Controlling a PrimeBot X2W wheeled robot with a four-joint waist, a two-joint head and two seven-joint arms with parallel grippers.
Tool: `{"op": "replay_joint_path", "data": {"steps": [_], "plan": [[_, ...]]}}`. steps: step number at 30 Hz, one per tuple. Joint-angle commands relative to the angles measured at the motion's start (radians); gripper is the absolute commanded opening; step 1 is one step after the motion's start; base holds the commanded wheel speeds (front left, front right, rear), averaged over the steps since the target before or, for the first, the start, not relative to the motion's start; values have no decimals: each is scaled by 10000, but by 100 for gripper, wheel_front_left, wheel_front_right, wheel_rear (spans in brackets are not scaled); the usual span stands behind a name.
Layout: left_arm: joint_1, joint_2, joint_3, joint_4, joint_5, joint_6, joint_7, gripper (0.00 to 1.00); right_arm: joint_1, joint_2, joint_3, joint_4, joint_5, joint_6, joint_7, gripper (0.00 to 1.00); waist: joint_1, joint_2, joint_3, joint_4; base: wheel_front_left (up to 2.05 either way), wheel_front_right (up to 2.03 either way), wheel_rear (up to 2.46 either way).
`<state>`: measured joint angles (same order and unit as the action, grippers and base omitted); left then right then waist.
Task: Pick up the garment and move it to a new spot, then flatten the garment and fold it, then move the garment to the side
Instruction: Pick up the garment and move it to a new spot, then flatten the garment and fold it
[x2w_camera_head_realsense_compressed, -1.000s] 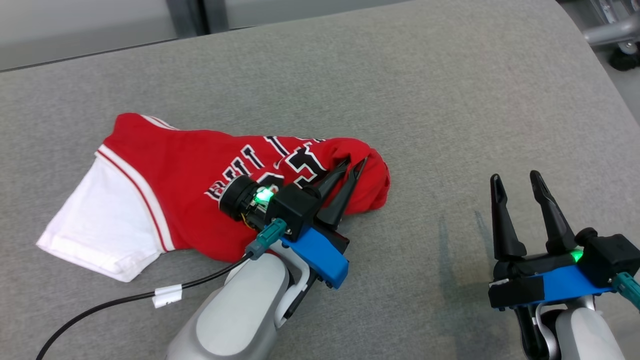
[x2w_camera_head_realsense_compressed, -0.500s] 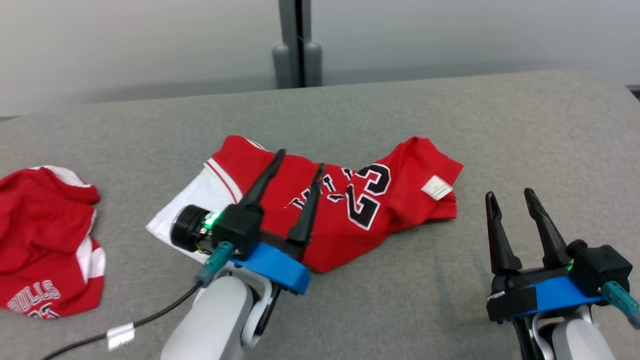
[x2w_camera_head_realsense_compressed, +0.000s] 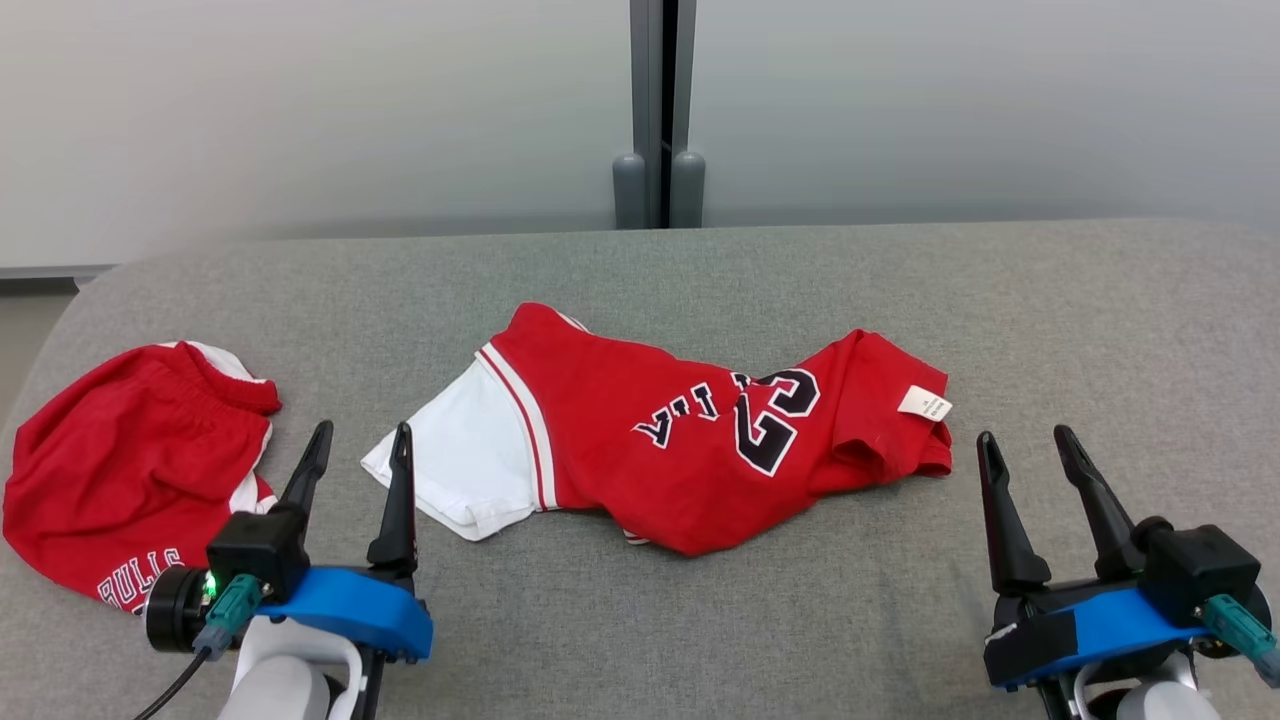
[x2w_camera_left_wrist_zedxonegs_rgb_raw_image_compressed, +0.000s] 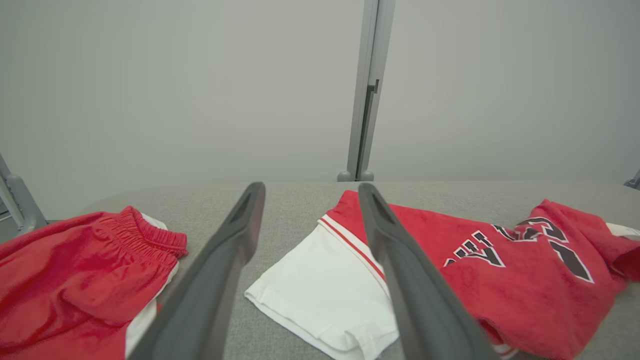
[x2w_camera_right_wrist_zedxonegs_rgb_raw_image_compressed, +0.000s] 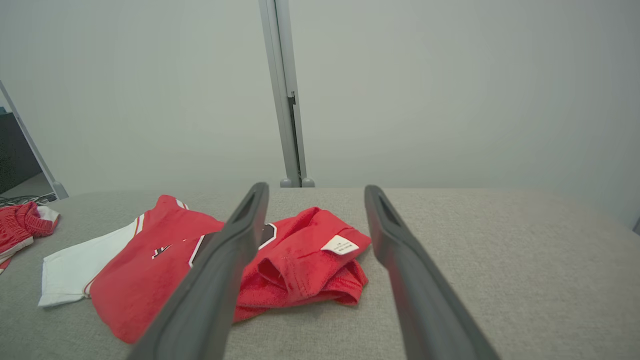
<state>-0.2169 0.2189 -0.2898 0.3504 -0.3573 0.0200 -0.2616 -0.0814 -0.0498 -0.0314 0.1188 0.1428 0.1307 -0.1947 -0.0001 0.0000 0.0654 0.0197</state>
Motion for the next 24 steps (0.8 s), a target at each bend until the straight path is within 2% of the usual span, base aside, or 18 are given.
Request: {"op": "replay_joint_path", "data": {"steps": [1, 12, 24], "plan": [[184, 117, 83, 74, -27, -87, -49, 100, 209, -18, -6, -8, -7, 1, 50, 100, 1, 0, -107, -48, 0, 0, 0], [801, 192, -6, 386, 36, -239, -48, 100, 1023, -16, -144, -241, 157, 1, 359, 100, 1, 0, -603, -188, 0, 0, 0], [883, 176, 60, 483, -5, 27, -49, 100, 1105, -16, -113, -402, 191, 1, 491, 100, 1, 0, -583, -173, 0, 0, 0]]}}
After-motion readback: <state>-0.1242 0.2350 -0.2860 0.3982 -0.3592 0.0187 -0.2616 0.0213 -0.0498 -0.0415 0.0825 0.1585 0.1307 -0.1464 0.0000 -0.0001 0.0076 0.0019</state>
